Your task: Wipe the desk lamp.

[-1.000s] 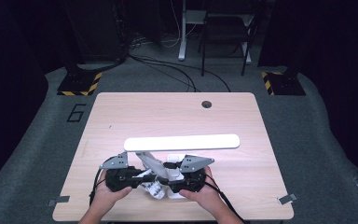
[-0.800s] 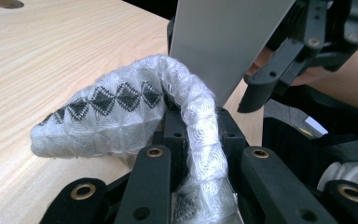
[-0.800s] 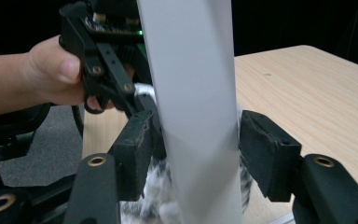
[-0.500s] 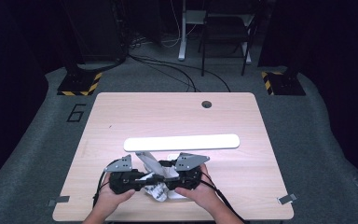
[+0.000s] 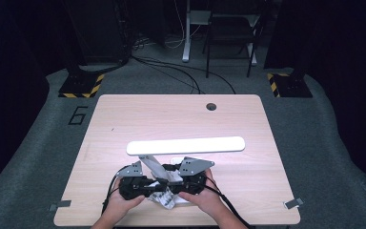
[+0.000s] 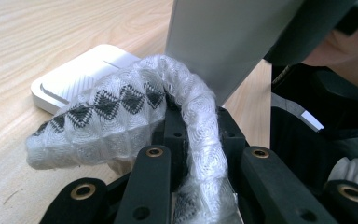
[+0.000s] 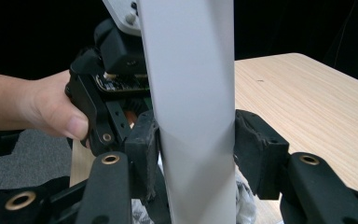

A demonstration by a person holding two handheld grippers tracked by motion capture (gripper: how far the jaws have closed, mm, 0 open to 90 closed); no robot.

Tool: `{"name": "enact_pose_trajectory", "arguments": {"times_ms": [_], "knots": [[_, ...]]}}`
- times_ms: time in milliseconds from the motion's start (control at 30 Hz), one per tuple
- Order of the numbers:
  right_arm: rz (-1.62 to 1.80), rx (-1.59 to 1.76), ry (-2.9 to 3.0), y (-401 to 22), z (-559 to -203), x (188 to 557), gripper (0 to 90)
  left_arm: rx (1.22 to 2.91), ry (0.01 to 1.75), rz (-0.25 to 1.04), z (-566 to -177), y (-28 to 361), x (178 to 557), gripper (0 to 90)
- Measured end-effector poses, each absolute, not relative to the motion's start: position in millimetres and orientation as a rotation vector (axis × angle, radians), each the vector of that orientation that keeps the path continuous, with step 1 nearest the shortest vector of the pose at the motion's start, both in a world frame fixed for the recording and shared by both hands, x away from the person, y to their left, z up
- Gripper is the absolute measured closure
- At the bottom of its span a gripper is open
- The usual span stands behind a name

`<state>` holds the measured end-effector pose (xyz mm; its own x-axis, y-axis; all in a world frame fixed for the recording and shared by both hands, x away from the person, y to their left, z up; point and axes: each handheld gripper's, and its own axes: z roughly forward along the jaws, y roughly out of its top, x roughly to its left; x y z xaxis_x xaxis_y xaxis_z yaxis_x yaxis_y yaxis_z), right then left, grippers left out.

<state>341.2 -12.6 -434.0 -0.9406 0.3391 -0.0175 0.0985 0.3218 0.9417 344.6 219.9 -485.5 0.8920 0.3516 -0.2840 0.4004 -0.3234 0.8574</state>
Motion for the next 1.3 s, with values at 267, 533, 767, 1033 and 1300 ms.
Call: {"name": "enact_pose_trajectory", "arguments": {"times_ms": [267, 533, 767, 1033, 1300], "knots": [[1.667, 0.401, 2.367, -12.4, -434.2, 340.5, 51.8, 1.950, 0.564, -0.076, -492.5, 216.2, 345.8, 78.9], [1.672, 0.408, 2.354, -12.8, -435.2, 339.7, 51.9, 1.923, 0.544, -0.071, -479.6, 222.7, 342.7, 79.0], [1.668, 0.403, 2.358, -13.2, -435.3, 339.7, 51.8, 1.857, 0.526, -0.047, -459.5, 238.6, 337.7, 78.9], [1.668, 0.409, 2.354, -13.2, -435.2, 339.3, 51.8, 1.875, 0.513, -0.039, -461.3, 235.7, 339.0, 78.9], [1.673, 0.418, 2.353, -12.9, -435.3, 339.0, 51.7, 1.944, 0.529, -0.065, -479.2, 221.7, 343.8, 78.9]]}}
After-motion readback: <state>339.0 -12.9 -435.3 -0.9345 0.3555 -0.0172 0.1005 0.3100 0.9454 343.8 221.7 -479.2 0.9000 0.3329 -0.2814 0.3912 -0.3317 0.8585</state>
